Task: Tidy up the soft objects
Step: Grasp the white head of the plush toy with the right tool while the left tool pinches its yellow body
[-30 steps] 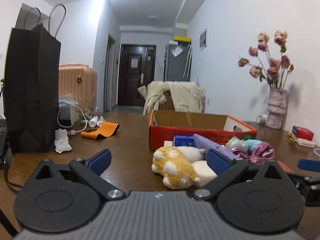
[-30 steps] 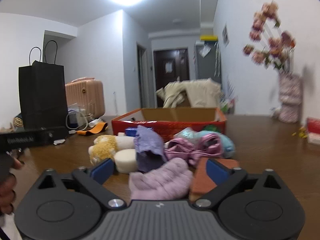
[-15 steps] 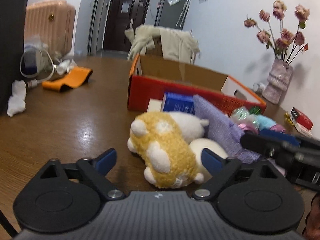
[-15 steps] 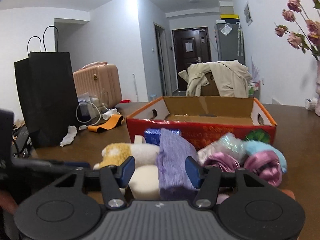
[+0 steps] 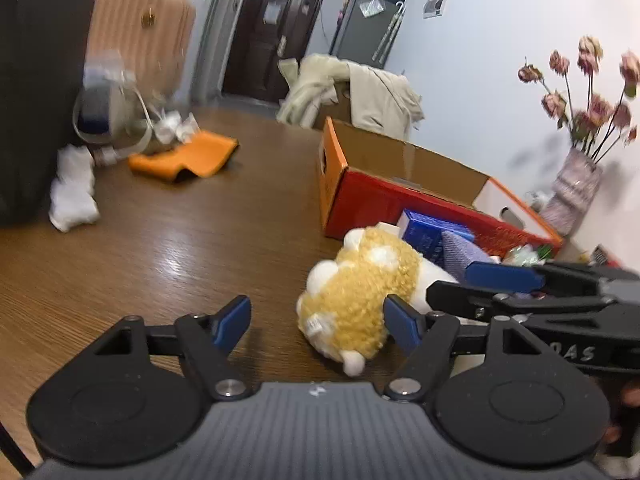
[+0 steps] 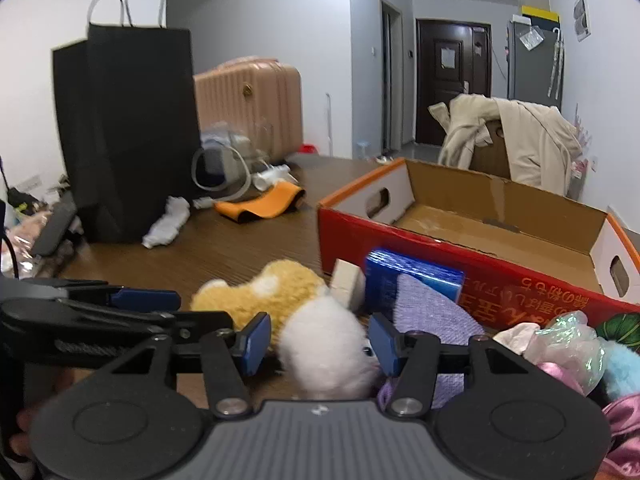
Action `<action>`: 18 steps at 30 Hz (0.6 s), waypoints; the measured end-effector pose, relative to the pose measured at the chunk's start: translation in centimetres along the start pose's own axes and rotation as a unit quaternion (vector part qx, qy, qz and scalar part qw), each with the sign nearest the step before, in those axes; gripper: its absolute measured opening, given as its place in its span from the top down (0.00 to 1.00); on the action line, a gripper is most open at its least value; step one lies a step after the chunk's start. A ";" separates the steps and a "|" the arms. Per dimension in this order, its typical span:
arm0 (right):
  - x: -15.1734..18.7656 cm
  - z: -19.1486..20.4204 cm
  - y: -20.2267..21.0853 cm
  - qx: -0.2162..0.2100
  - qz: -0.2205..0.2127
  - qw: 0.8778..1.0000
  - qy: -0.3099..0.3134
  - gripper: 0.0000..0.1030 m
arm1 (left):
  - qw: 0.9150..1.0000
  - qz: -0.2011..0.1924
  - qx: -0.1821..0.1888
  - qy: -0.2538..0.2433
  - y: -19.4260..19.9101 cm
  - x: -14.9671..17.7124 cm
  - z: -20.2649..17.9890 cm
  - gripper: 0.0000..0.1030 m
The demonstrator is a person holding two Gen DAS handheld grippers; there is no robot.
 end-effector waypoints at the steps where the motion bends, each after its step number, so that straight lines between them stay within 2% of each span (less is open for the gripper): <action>1: 0.3 -0.1 -0.3 0.001 0.008 1.000 0.005 0.46 | 1.000 0.007 0.013 0.008 -0.2 0.0 0.1 0.34; 2: 0.6 -0.2 -0.6 -0.002 0.021 1.000 0.011 0.46 | 1.000 0.012 0.026 0.010 -0.4 0.1 0.0 0.40; 5: 1.2 -0.4 -1.4 -0.006 0.035 0.999 0.014 0.43 | 0.999 0.009 0.038 0.015 -0.7 0.0 -0.2 0.41; 10: 1.4 -0.7 -2.5 -0.013 0.058 0.998 0.023 0.27 | 0.998 -0.010 0.055 0.023 -1.6 -0.8 -0.6 0.40; 12: 1.8 -0.6 -3.2 -0.023 0.072 0.997 0.029 0.31 | 0.999 0.002 0.045 0.020 -2.3 -0.7 -0.7 0.47; 13: 1.9 -0.7 -3.4 -0.022 0.079 0.996 0.028 0.41 | 0.999 -0.002 0.043 0.020 -2.4 -0.7 -0.7 0.47; 15: 1.9 -0.7 -3.4 -0.016 0.077 0.996 0.032 0.44 | 0.999 -0.009 0.042 0.026 -2.1 -0.9 -0.6 0.52; 18: 1.0 -0.2 -2.1 -0.019 0.058 0.998 0.030 0.45 | 0.998 -0.033 0.041 0.032 -0.3 -1.8 -1.1 0.53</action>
Point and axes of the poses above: each gripper's, at about its wrist camera, not at the fingertips, and y roughly against the way its jaws point, z to its left, x to its underside, the point moved 6 cm from there along -y, roughly the way its jaws point, and after that the axes turned 7 degrees about -z, right-handed, at the moved point
